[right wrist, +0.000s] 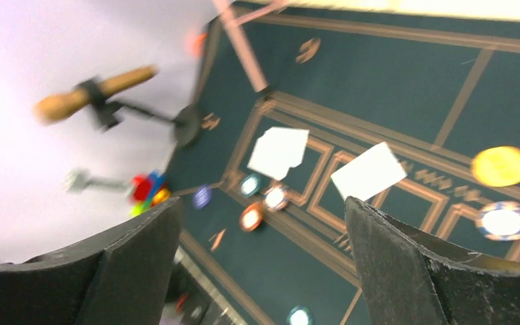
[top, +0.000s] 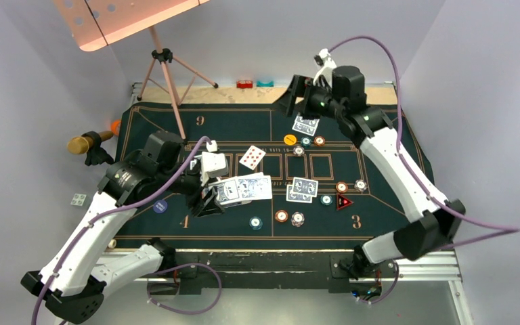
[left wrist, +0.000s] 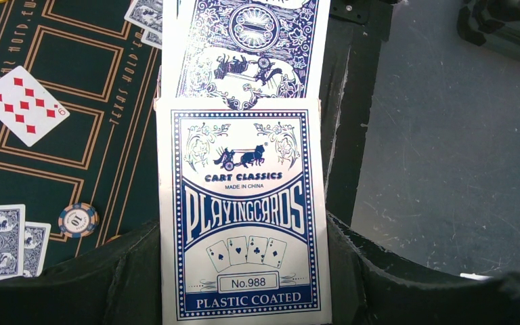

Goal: Distribute texas hold em gaming equipment

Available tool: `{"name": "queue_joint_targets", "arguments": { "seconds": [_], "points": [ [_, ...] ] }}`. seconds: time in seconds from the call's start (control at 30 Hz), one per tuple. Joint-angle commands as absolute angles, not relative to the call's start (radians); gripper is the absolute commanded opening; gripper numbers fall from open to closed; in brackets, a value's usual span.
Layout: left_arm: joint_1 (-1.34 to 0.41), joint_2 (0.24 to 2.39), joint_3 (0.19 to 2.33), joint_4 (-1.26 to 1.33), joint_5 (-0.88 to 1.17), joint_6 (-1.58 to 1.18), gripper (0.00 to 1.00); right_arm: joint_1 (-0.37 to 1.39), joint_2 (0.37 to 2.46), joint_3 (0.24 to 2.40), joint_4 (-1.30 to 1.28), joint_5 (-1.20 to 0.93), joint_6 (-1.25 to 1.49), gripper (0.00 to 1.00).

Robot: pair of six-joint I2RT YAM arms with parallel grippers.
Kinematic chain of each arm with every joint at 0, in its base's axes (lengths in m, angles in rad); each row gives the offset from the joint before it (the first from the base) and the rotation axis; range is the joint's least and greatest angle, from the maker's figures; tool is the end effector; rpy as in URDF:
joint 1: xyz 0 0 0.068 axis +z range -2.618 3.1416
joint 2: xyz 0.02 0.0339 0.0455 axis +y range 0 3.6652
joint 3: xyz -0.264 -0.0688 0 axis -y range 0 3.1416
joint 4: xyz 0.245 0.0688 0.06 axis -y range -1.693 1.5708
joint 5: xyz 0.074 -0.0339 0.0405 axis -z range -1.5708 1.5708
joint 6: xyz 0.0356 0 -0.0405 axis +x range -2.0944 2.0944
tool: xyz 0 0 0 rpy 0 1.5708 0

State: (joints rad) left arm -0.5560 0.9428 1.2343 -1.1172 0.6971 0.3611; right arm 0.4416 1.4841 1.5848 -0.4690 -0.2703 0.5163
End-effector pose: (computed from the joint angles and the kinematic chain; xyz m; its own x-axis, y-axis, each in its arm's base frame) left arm 0.1162 -0.0991 0.3806 -0.3104 0.5118 -0.8010 0.9450 0.2572 -0.2019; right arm 0.2996 0.1522 0.4218 -0.5976 0.2437 -0.7639 -0.3934 0.7410 0.5442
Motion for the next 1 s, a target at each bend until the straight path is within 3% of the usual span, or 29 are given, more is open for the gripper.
{"name": "queue_joint_targets", "arguments": {
  "seconds": [0.0,0.43,0.67,0.97],
  "points": [
    [-0.547,0.942,1.271,-1.085,0.708,0.382,0.00,0.444,1.400,1.417,-0.325,-0.698,0.671,0.92],
    [-0.547,0.959,1.279,-1.065,0.704,0.378,0.00,0.470,1.177,1.157,-0.273,-0.906,0.782,0.96],
    [-0.547,0.974,1.289,-1.059,0.688,0.376,0.00,0.616,1.178,1.103,-0.269,-0.877,0.821,0.98],
    [-0.546,0.992,1.298,-1.044,0.679,0.375,0.00,0.638,1.169,1.042,-0.300,-0.858,0.828,0.98]
  ]
}}
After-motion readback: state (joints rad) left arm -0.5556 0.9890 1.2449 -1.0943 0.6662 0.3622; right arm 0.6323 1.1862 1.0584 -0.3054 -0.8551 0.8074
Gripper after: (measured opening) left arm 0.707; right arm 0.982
